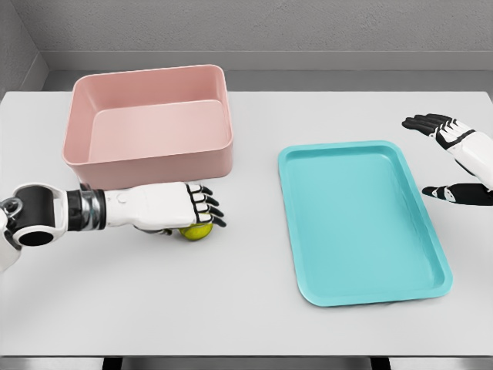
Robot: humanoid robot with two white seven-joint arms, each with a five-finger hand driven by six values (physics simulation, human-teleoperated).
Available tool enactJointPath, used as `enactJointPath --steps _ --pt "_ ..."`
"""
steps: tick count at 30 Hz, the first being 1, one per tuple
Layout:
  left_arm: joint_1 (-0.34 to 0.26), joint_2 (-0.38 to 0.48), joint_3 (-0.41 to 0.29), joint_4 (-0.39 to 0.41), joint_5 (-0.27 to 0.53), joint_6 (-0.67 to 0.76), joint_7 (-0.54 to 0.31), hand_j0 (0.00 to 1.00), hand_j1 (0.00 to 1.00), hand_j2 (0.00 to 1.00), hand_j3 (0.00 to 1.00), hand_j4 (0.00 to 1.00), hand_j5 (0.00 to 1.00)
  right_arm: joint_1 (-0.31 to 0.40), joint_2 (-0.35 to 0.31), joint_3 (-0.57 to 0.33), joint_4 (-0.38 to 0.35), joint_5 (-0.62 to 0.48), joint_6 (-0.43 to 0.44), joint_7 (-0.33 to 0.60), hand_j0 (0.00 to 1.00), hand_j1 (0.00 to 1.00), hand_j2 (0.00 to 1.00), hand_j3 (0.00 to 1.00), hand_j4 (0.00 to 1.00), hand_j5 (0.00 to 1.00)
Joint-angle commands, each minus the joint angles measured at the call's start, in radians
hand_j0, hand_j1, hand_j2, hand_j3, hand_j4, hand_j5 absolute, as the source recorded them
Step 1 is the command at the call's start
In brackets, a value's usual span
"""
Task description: Put the tennis from the blue tray into the pink basket with both arms
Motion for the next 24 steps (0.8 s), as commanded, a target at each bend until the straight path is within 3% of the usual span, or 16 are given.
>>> enactJointPath --steps 1,5,8,24 --pt "0.002 0.000 -0.002 0.000 0.008 0.001 -0.016 0.75 0.75 0.75 0.75 0.75 0.75 0.000 -0.001 0.000 -0.001 -0.008 0.003 -0.001 1.00 1.00 1.00 1.00 1.00 1.00" --pt "0.000 0.002 -0.001 0.001 0.013 0.001 -0.037 0.57 0.57 0.57 0.57 0.57 0.57 0.000 -0.001 0.000 -0.001 -0.008 0.003 -0.001 1.00 1.00 1.00 1.00 1.00 1.00" --pt "-0.002 0.000 -0.001 0.001 0.014 0.001 -0.050 0.50 0.50 0.50 0.50 0.50 0.50 0.000 -0.001 0.000 -0.001 -0.008 0.003 -0.001 1.00 1.00 1.00 1.00 1.00 1.00" --pt "-0.037 0.005 -0.001 -0.008 0.054 0.001 -0.050 0.50 0.50 0.50 0.50 0.50 0.50 0.000 -0.001 0.000 -0.001 -0.008 0.003 -0.001 1.00 1.00 1.00 1.00 1.00 1.00"
